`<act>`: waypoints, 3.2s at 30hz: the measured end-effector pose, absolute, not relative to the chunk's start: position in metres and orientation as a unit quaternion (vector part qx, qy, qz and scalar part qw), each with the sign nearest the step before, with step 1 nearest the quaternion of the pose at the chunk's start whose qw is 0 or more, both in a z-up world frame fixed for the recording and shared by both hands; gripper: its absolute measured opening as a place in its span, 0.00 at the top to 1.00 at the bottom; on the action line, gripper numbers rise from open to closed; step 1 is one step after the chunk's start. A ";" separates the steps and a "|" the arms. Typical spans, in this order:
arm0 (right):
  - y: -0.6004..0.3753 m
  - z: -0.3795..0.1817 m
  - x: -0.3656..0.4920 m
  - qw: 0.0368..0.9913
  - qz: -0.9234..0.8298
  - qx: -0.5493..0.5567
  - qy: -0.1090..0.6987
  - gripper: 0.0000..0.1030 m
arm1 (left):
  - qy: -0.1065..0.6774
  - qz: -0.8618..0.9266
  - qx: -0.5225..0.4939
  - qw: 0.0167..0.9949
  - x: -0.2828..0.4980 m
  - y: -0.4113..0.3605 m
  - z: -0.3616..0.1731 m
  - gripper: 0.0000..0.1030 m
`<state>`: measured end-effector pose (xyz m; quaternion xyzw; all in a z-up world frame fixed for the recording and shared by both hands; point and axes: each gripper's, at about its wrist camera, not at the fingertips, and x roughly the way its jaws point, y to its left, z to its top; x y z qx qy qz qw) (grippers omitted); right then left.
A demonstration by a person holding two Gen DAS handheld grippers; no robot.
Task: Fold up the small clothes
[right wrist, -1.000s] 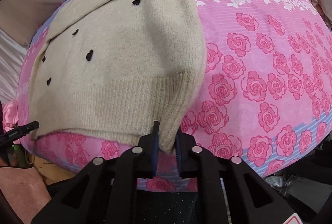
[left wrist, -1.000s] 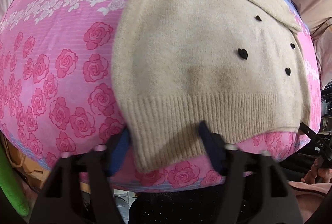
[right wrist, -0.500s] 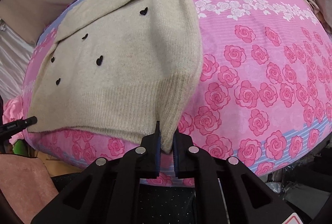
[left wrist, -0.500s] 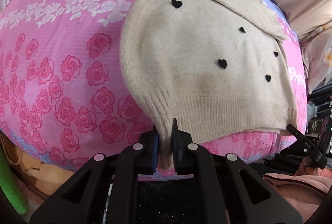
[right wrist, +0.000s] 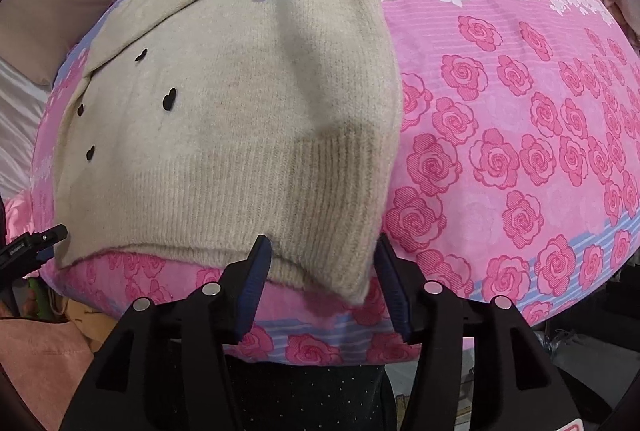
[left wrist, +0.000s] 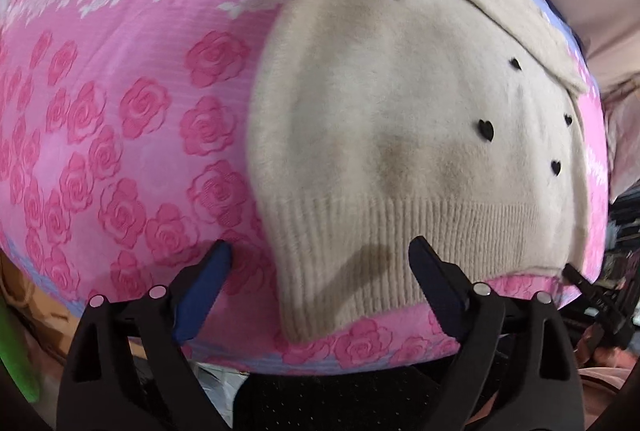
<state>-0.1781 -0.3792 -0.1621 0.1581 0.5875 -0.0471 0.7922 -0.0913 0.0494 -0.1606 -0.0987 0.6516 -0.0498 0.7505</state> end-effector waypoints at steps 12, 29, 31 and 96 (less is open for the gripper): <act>-0.398 -0.132 -0.191 0.815 -0.018 0.232 0.530 0.94 | 0.655 -0.127 -0.232 0.708 -0.088 0.050 -0.149 0.91; -0.403 -0.094 -0.257 0.789 0.029 0.136 0.599 0.95 | 0.694 -0.167 -0.202 0.671 -0.153 0.060 -0.082 0.94; -0.400 -0.086 -0.272 0.780 0.050 0.141 0.607 0.95 | 0.705 -0.171 -0.200 0.659 -0.164 0.060 -0.074 0.94; -0.469 -0.122 0.015 0.819 -0.118 0.224 0.516 0.57 | 0.539 -0.015 -0.029 0.842 0.136 -0.081 -0.106 0.37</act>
